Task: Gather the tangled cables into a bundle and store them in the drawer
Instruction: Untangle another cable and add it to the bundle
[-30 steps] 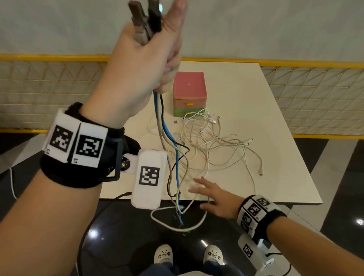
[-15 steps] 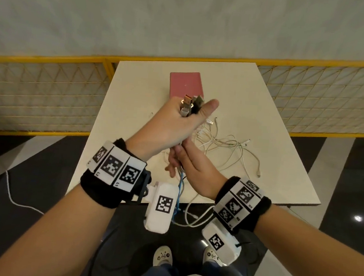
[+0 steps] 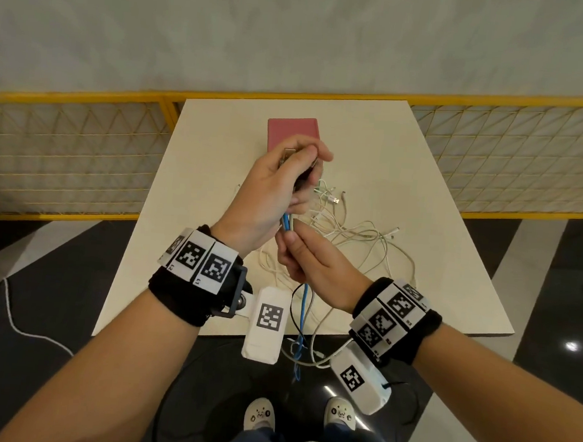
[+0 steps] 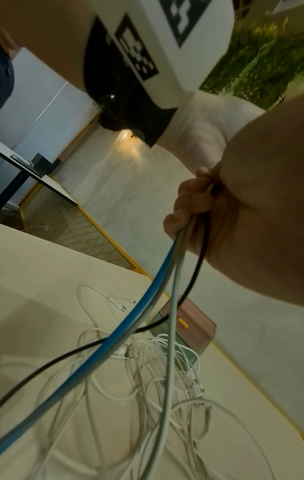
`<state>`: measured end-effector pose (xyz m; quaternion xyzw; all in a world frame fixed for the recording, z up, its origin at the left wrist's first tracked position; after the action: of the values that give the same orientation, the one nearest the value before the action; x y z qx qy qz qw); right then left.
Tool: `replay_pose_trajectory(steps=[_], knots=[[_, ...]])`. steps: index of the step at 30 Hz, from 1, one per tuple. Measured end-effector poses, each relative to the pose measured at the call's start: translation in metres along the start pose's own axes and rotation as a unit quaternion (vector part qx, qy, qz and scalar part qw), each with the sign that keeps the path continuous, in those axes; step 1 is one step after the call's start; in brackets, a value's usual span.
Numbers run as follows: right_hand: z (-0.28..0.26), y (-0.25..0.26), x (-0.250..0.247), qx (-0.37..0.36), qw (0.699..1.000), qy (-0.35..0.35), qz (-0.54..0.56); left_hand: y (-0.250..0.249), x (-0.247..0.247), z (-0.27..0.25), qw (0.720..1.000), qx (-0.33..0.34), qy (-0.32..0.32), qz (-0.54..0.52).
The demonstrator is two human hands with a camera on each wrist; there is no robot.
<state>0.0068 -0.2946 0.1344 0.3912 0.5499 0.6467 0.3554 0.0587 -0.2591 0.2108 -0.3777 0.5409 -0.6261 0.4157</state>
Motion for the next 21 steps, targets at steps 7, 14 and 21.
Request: replay_pose_trajectory(steps=[7,14,21], knots=[[0.008,0.009,-0.013,-0.022,1.000,-0.019,0.010,0.014,-0.003,0.005,1.000,-0.019,-0.005,-0.016],[0.007,-0.005,-0.017,-0.019,0.994,0.027,-0.102,0.025,0.006,0.015,0.995,-0.075,-0.028,0.066],[-0.029,-0.090,-0.074,0.127,0.921,0.130,-0.344,0.011,-0.029,0.030,0.993,-0.078,-0.092,-0.001]])
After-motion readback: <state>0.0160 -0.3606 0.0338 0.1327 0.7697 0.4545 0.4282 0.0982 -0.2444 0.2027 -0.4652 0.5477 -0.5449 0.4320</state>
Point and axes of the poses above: each hand's wrist, its own z-axis towards the middle knuckle, its own x-axis out of the palm, y = z × x, the point moved 9 cm from there along z, towards the middle knuckle, and after that the axes turned 9 degrees about z, right-handed, at the moved point
